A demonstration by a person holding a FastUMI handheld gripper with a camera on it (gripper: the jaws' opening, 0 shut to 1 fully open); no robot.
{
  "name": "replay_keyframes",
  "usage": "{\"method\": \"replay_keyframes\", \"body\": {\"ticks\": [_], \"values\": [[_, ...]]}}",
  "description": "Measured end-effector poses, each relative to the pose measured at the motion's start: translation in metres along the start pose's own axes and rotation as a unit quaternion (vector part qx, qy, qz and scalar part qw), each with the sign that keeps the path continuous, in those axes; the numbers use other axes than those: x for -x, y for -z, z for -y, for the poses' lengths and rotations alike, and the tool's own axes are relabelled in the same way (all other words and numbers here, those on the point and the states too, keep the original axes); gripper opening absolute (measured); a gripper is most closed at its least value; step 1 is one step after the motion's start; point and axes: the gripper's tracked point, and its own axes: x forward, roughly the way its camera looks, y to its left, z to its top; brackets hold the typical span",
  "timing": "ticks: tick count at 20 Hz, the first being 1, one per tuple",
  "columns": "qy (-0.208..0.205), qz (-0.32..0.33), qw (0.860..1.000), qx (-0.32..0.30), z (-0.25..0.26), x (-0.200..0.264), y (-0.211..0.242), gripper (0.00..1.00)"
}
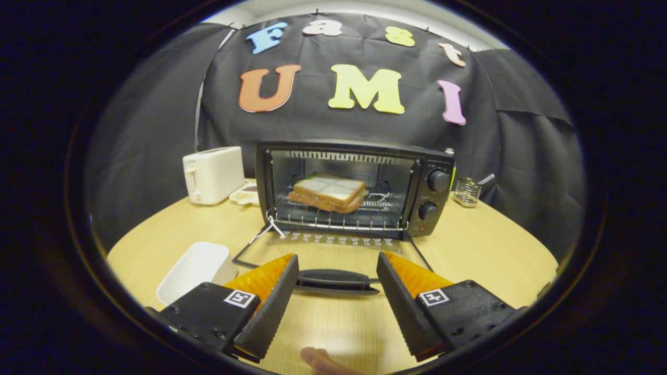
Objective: Open the toaster oven, put the food inside, and close the toaster oven door.
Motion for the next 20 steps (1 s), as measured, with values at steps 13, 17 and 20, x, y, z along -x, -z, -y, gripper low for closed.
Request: {"method": "replay_keyframes", "body": {"ticks": [13, 17, 20], "values": [[0.010, -0.104, 0.994, -0.040, -0.006, -0.016, 0.046, 0.99], [0.018, -0.094, 0.995, -0.034, -0.008, -0.018, 0.042, 0.99], [0.018, -0.082, 0.996, -0.038, -0.008, -0.019, 0.039, 1.00]]}}
